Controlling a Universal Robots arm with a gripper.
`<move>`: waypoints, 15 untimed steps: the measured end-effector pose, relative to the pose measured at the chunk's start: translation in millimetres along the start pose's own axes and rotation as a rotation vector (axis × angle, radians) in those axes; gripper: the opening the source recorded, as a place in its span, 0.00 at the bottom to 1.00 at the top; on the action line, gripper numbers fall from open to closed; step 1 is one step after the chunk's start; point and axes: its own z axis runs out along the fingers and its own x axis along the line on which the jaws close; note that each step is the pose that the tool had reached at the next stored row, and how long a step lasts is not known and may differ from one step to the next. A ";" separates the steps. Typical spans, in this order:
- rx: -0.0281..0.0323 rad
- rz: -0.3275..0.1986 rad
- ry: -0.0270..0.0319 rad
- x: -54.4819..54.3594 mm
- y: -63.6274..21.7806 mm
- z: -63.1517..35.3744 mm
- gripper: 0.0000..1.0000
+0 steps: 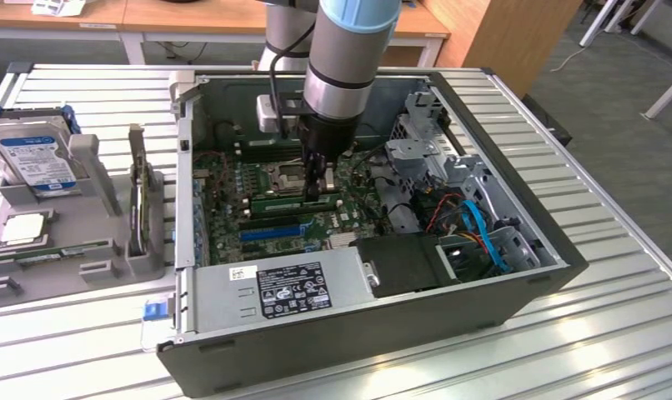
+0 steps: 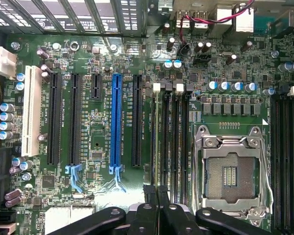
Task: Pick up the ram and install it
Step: 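Insert the ram into the slot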
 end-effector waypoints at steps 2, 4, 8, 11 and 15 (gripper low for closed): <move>0.0000 0.000 0.0000 0.0 0.0 0.0 0.12; 0.0001 0.000 -0.0001 0.0 0.0 0.0 0.13; 0.0000 0.000 -0.0001 0.0 0.0 0.0 0.25; 0.0000 0.000 0.0000 0.0 0.0 0.0 0.25; 0.0001 0.000 -0.0001 -0.1 0.2 -2.7 0.25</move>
